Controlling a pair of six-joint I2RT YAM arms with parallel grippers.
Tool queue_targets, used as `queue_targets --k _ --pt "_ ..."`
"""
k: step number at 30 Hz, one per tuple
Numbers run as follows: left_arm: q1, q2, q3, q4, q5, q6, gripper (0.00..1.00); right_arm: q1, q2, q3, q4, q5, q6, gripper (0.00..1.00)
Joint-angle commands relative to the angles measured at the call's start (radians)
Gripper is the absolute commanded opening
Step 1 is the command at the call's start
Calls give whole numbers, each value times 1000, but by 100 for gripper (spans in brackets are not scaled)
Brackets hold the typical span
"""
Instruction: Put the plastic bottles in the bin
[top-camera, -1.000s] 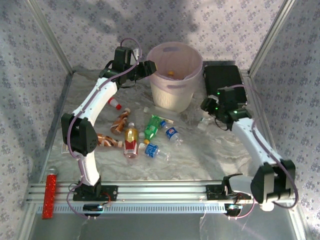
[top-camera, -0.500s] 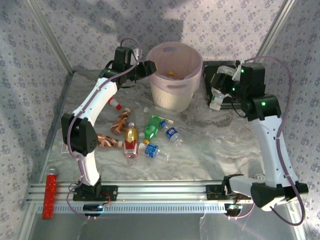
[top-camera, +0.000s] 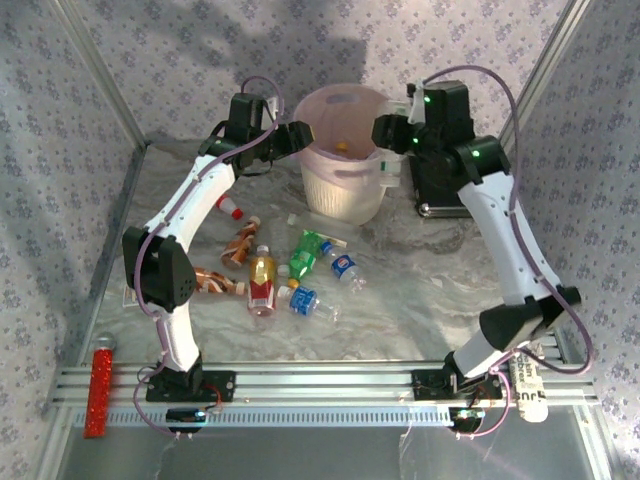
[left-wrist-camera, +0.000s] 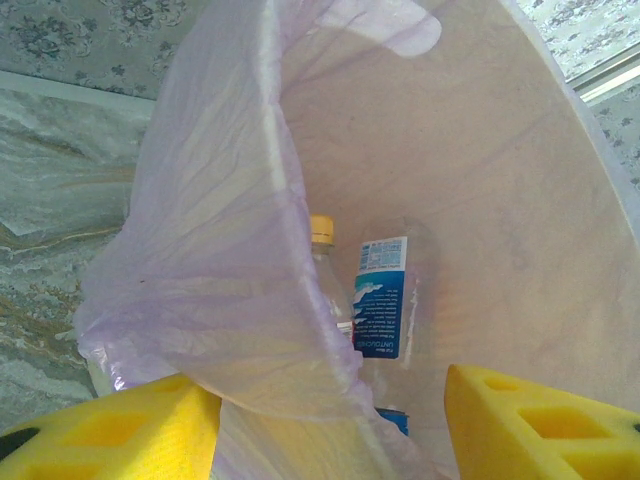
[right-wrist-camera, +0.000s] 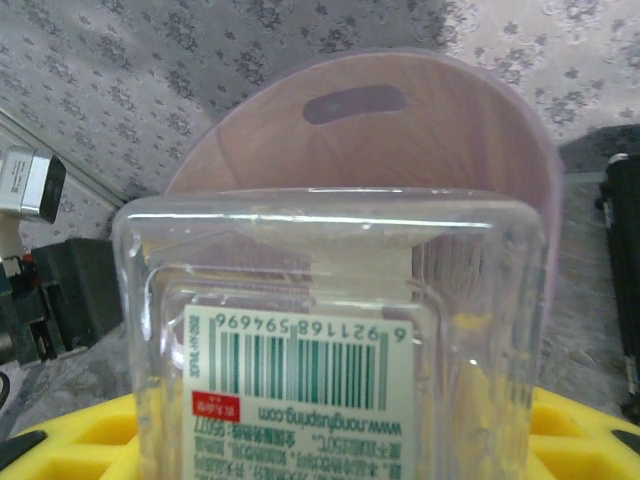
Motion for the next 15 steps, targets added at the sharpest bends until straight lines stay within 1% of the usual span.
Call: queue_targets --k 1,4,8,12,15 --pt "-8 40 9 -103 -37 21 61 14 63 102 49 5 5 32" --pt "-10 42 11 -105 -39 20 61 13 128 166 58 -17 50 28" --pt "-11 41 10 -106 -39 21 61 16 202 229 68 -16 89 28" --pt "-11 41 10 -108 -41 20 61 13 293 313 45 6 88 28" --pt "-11 40 11 -108 -39 20 61 10 341 334 66 3 88 28"
